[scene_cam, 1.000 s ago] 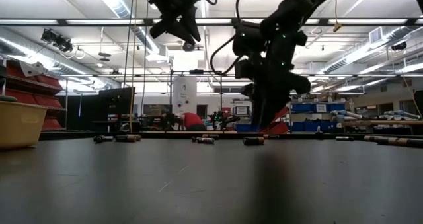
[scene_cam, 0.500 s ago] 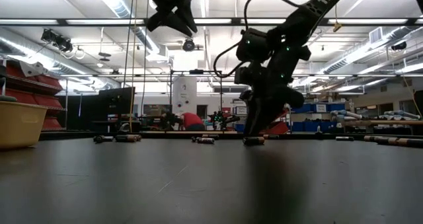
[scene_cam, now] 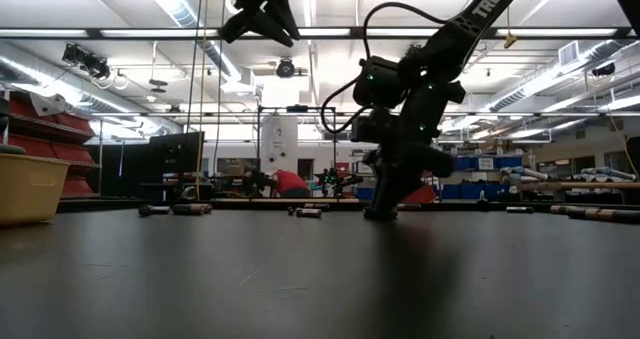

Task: Sort batteries
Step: Put the black battery into the yellow bin

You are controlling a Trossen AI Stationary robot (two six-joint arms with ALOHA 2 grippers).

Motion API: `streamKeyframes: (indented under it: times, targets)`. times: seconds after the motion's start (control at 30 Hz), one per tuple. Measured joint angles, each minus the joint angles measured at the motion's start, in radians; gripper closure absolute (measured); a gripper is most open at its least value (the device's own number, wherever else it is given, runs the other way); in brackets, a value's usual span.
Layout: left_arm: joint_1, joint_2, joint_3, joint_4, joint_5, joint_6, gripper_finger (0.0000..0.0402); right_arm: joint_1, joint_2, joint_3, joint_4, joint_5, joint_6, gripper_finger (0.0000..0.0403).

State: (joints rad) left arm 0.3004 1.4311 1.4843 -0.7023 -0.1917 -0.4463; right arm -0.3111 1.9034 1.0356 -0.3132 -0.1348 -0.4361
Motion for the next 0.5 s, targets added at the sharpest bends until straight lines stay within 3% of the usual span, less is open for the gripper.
streamKeyframes:
  times: [0.5]
  targets:
    - [0.019, 0.0, 0.063, 0.034, -0.026, -0.004, 0.03, -0.083, -0.113, 0.055, -0.031, -0.038, 0.117, 0.0377]
